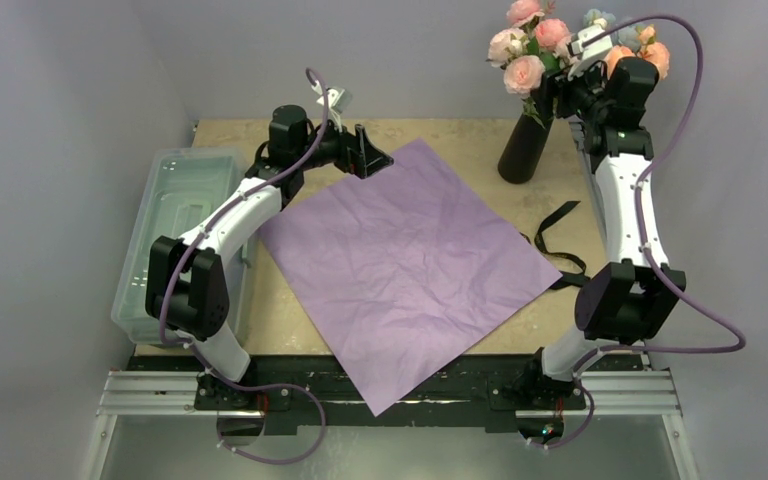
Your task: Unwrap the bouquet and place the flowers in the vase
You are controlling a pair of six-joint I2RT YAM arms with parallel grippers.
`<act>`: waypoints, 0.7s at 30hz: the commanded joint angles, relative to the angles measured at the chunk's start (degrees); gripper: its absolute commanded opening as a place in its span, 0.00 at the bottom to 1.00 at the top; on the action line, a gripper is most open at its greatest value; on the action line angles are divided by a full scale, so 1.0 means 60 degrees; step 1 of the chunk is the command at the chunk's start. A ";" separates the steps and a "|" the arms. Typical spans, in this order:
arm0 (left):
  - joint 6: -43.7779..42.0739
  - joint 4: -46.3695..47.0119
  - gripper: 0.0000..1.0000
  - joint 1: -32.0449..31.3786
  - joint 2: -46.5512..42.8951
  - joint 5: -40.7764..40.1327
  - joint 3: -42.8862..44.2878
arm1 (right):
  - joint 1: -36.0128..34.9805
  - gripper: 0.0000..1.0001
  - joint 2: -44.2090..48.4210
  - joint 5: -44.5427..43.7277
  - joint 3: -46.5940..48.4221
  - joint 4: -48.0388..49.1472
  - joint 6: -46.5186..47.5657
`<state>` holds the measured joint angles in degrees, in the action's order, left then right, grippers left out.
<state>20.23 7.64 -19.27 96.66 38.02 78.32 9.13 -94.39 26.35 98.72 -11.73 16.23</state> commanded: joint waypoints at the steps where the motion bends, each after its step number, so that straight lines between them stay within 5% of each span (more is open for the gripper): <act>1: -0.0308 -0.0088 1.00 -0.0004 -0.0041 -0.0164 0.0348 | 0.0032 0.70 0.0600 0.0211 -0.0367 -0.0012 -0.0086; 5: -0.0496 -0.1152 1.00 -0.0012 0.0279 -0.0327 0.0927 | 0.0032 0.76 0.0976 0.0480 -0.0740 -0.0135 -0.0163; 11: -0.0834 -0.4088 1.00 0.0003 0.1253 -0.0975 0.2537 | 0.0032 0.97 0.1659 0.0629 -0.1393 -0.0135 -0.0358; 21: -0.1183 -0.4942 1.00 0.0265 0.1042 -0.2416 0.2443 | 0.0028 0.98 0.2649 0.0918 -0.2288 -0.0055 -0.1081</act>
<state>13.98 -19.68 -19.14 104.51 28.93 91.61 9.13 -81.45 29.98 86.80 -13.17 12.45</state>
